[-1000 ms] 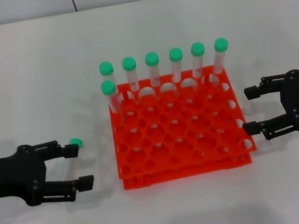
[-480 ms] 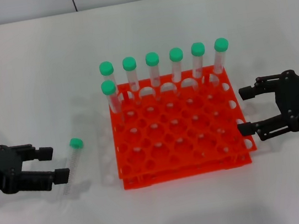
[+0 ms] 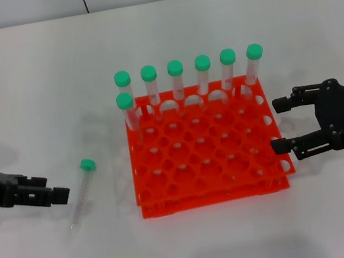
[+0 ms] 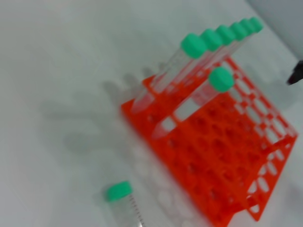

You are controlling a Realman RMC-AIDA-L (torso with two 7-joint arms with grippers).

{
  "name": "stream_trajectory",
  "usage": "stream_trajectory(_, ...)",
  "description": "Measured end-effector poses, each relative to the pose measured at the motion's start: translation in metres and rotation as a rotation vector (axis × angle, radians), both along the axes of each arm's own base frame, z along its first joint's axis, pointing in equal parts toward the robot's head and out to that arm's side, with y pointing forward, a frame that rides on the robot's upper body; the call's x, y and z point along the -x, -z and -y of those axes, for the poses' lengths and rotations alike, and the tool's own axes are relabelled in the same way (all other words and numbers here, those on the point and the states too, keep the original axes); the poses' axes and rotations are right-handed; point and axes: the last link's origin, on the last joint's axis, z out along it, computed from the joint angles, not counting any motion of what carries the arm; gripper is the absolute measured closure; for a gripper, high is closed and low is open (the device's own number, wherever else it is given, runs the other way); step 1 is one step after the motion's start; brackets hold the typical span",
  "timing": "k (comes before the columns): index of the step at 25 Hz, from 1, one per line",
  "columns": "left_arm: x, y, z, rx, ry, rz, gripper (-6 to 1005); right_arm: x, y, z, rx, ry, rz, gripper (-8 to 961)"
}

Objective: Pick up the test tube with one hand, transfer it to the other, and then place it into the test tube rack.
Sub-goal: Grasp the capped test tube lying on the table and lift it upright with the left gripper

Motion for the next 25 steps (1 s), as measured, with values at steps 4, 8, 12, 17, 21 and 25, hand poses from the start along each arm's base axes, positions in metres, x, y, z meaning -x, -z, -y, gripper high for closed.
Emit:
stream_trajectory(4, -0.002, -0.003, -0.008, 0.03, -0.005, -0.082, 105, 0.0, 0.0, 0.0, -0.001, -0.001, -0.001, 110)
stream_trajectory(8, -0.001, -0.002, -0.014, 0.037, 0.004, -0.144, 105, 0.0, 0.0, 0.0, -0.003, -0.005, -0.002, 110)
stream_trajectory(12, 0.004, 0.007, -0.016, 0.039, -0.001, -0.191, 105, 0.002, 0.0, 0.0, -0.005, -0.009, -0.011, 109)
stream_trajectory(17, -0.005, 0.027, -0.02, 0.072, 0.031, -0.221, 106, 0.0, -0.001, 0.002, -0.015, -0.01, -0.027, 109)
stream_trajectory(21, -0.014, 0.035, -0.023, 0.094, 0.063, -0.228, 106, 0.0, -0.001, 0.003, -0.016, -0.009, -0.028, 109)
stream_trajectory(25, -0.018, 0.04, -0.023, 0.107, 0.071, -0.225, 105, -0.001, -0.001, 0.003, -0.017, -0.007, -0.03, 109)
